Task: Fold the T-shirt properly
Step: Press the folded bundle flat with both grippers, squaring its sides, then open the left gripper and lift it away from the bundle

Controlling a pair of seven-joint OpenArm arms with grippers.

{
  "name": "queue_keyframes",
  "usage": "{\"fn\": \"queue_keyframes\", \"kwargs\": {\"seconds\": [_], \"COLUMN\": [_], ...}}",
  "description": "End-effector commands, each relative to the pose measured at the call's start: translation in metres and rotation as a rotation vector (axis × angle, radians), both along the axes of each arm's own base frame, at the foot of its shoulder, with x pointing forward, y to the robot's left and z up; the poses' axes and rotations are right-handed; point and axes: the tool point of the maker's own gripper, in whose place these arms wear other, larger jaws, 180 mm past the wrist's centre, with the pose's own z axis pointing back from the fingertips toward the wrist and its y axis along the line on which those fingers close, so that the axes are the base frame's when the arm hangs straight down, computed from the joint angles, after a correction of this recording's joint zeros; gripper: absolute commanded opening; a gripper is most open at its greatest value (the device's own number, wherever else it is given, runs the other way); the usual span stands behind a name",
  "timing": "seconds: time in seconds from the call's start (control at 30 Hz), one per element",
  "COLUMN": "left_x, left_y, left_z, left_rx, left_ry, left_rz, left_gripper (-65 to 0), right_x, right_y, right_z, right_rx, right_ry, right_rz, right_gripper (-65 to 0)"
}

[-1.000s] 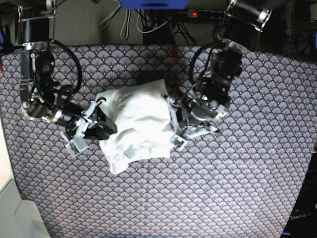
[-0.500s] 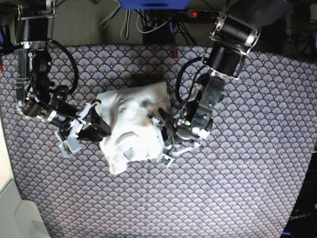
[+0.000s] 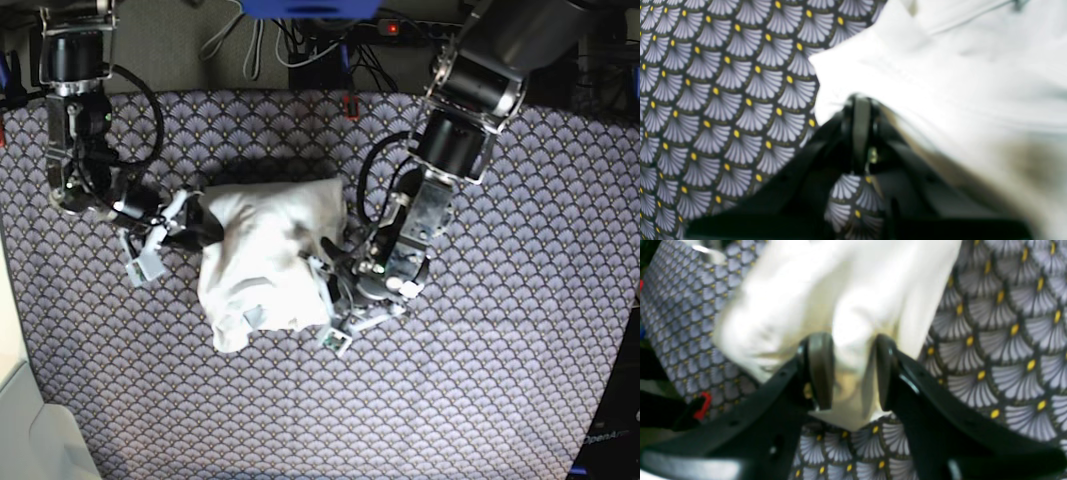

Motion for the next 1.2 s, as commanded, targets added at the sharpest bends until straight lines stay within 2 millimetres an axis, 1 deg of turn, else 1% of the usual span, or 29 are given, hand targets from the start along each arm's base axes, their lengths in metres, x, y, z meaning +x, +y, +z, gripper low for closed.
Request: {"fn": "queue_keyframes", "kwargs": {"seconds": [0.0, 0.03, 0.1, 0.13, 0.23, 0.3, 0.37, 0.43, 0.5, 0.63, 0.67, 0.8, 0.9, 1.0, 1.03, 1.1, 1.17], "left_x": [0.016, 0.015, 0.018, 0.021, 0.02, 0.025, 0.028, 0.027, 0.024, 0.019, 0.017, 0.006, -0.005, -0.017, -0.022, -0.03, -0.042], "left_y": [-0.003, -0.001, 0.012, 0.019, 0.039, 0.049, 0.055, 0.056, 0.065, 0.064, 0.064, 0.064, 0.066, 0.089, 0.097, 0.114, 0.133], "left_z": [0.021, 0.02, 0.019, 0.02, 0.019, 0.028, 0.035, 0.038, 0.044, 0.058, 0.063, 0.07, 0.079, 0.082, 0.08, 0.083, 0.083], "left_rx": [-0.018, -0.017, -0.021, -0.031, -0.069, -0.093, -0.104, -0.106, -0.097, -0.094, -0.087, -0.069, -0.066, -0.053, -0.052, -0.053, -0.051], "left_ry": [-0.061, -0.06, -0.057, -0.057, -0.044, -0.065, -0.084, -0.094, -0.121, -0.147, -0.143, -0.126, -0.147, -0.143, -0.135, -0.139, -0.131], "left_rz": [0.001, 0.005, 0.039, 0.06, 0.135, 0.174, 0.192, 0.193, 0.197, 0.189, 0.188, 0.181, 0.178, 0.226, 0.25, 0.296, 0.351], "left_gripper": [-64.5, -64.5, -64.5, -64.5, -64.5, -64.5, -64.5, -64.5, -64.5, -64.5, -64.5, -64.5, -64.5, -64.5, -64.5, -64.5, -64.5], "right_x": [0.011, 0.01, 0.008, 0.006, 0.003, 0.003, 0.004, 0.008, 0.009, 0.009, 0.007, 0.008, 0.011, 0.013, 0.016, 0.02, 0.024], "right_y": [-0.005, -0.007, -0.01, -0.015, -0.02, -0.022, -0.023, -0.023, -0.018, -0.004, -0.001, 0.001, 0.004, 0.01, 0.015, 0.026, 0.031], "right_z": [0.013, 0.009, 0.0, -0.004, -0.015, -0.016, -0.013, -0.002, 0.012, 0.048, 0.054, 0.069, 0.077, 0.088, 0.091, 0.096, 0.1], "right_rx": [0.022, 0.027, 0.035, 0.03, 0.029, 0.028, 0.028, 0.017, 0.008, -0.005, -0.009, -0.023, -0.023, -0.023, -0.013, 0.012, 0.027], "right_ry": [-0.051, -0.043, -0.022, -0.007, 0.026, 0.029, 0.019, -0.014, -0.06, -0.172, -0.191, -0.238, -0.261, -0.294, -0.303, -0.316, -0.327], "right_rz": [-0.016, -0.026, -0.042, -0.049, -0.063, -0.067, -0.069, -0.059, -0.037, 0.014, 0.025, 0.044, 0.05, 0.067, 0.07, 0.077, 0.076], "right_gripper": [-45.8, -45.8, -45.8, -45.8, -45.8, -45.8, -45.8, -45.8, -46.1, -50.7, -52.2, -56.7, -58.1, -59.3, -60.4, -63.9, -65.0]}}
